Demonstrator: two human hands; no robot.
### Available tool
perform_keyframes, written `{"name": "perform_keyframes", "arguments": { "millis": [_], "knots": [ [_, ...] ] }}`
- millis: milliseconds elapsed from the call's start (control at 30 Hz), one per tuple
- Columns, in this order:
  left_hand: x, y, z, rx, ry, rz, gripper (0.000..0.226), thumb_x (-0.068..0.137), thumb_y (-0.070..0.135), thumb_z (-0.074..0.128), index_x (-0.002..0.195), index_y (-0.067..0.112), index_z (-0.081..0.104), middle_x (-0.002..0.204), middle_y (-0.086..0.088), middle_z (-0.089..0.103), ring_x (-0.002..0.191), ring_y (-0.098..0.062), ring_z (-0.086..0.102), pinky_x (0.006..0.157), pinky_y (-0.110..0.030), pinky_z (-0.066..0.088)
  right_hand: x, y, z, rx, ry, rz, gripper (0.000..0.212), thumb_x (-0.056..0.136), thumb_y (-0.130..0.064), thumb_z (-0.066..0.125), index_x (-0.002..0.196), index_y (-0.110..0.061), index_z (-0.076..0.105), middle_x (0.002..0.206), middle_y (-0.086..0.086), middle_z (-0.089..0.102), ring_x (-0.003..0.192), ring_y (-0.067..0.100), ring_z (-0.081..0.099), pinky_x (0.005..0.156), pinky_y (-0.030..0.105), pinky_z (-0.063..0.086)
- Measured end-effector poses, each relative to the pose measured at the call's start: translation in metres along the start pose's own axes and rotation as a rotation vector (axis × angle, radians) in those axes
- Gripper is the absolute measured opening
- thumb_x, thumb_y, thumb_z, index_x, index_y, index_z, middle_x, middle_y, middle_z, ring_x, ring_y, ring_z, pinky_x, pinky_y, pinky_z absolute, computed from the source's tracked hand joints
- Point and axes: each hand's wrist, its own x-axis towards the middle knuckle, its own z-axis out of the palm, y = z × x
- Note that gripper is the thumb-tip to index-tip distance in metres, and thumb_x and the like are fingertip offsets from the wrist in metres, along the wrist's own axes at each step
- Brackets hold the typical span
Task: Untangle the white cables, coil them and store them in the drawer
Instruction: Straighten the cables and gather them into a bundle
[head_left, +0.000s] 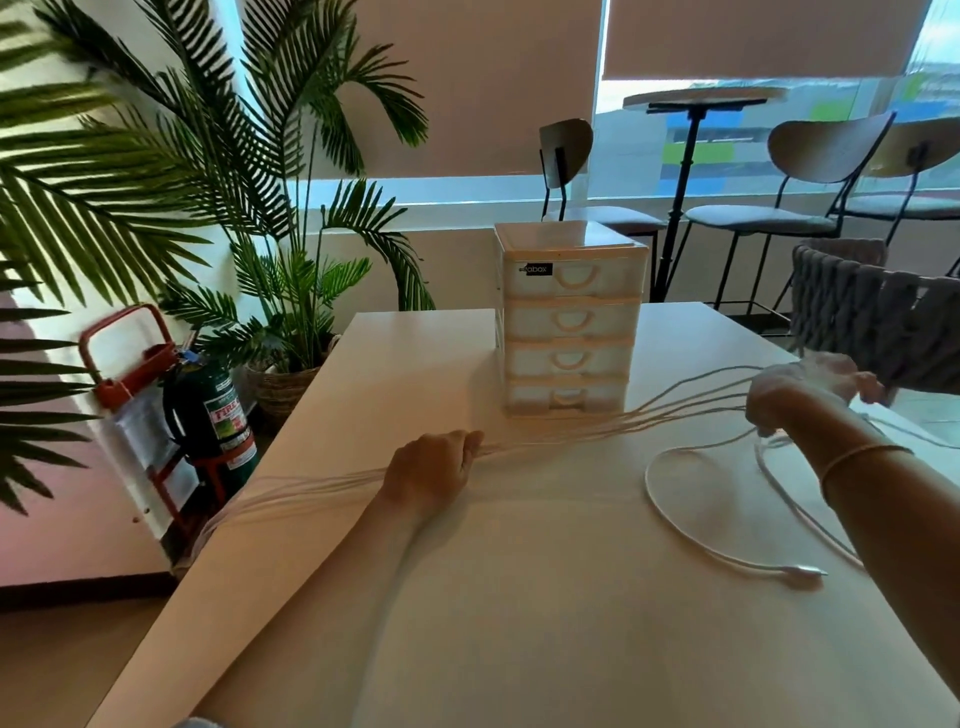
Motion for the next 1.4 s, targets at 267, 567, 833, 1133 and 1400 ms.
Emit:
{"name": "perform_keyframes", "arguments": {
  "millis": [267, 567, 833, 1133, 1400],
  "knots": [
    [0.001, -0.008, -0.001, 0.009, -0.004, -0.029, 0.043, 0.1, 0.038, 0.027, 0.113, 0.011, 0.058, 0.111, -0.018, 0.064, 0.106, -0.036, 0.057, 0.08, -0.036, 0.043, -0.094, -0.007, -0.064, 0.479, 0.318, 0.014, 0.042, 0.086, -0.008, 0.053, 0.125, 0.003, 0.043, 0.124, 0.019, 0.043, 0.112, 0.034, 0.05, 0.086, 0.039, 0.044],
    [-0.002, 0.0, -0.004, 0.006, 0.004, -0.006, 0.044, 0.1, 0.038, 0.027, 0.112, 0.009, 0.058, 0.11, -0.019, 0.064, 0.105, -0.037, 0.058, 0.083, -0.038, 0.044, -0.208, -0.106, -0.049, 0.212, 0.228, -0.75, 0.033, 0.097, -0.016, 0.039, 0.126, -0.011, 0.054, 0.129, 0.007, 0.055, 0.116, 0.023, 0.054, 0.09, 0.031, 0.044],
    [-0.007, 0.0, -0.008, -0.029, 0.014, 0.01, 0.043, 0.1, 0.038, 0.028, 0.11, 0.008, 0.057, 0.11, -0.018, 0.064, 0.104, -0.037, 0.057, 0.081, -0.037, 0.042, -0.236, -0.13, -0.021, 0.672, -0.394, -0.923, 0.024, 0.096, -0.016, 0.043, 0.098, -0.003, 0.064, 0.077, -0.001, 0.065, 0.061, 0.013, 0.058, 0.057, 0.02, 0.045],
    [-0.008, -0.001, -0.011, -0.055, 0.055, 0.081, 0.042, 0.099, 0.039, 0.029, 0.11, 0.008, 0.057, 0.108, -0.017, 0.065, 0.103, -0.038, 0.057, 0.08, -0.038, 0.043, -0.233, -0.123, -0.018, 0.806, -0.527, -0.877, 0.02, 0.094, -0.01, 0.048, 0.083, -0.013, 0.064, 0.077, 0.0, 0.068, 0.056, 0.009, 0.057, 0.058, 0.023, 0.045],
    [-0.013, -0.002, -0.012, 0.034, 0.016, 0.085, 0.044, 0.099, 0.041, 0.027, 0.12, 0.015, 0.055, 0.112, -0.014, 0.065, 0.105, -0.035, 0.058, 0.083, -0.037, 0.043, -0.245, -0.122, -0.013, 0.884, -0.553, -0.825, 0.023, 0.096, -0.019, 0.047, 0.077, -0.011, 0.057, 0.064, 0.003, 0.059, 0.043, 0.013, 0.043, 0.045, 0.022, 0.033]
  ]
}}
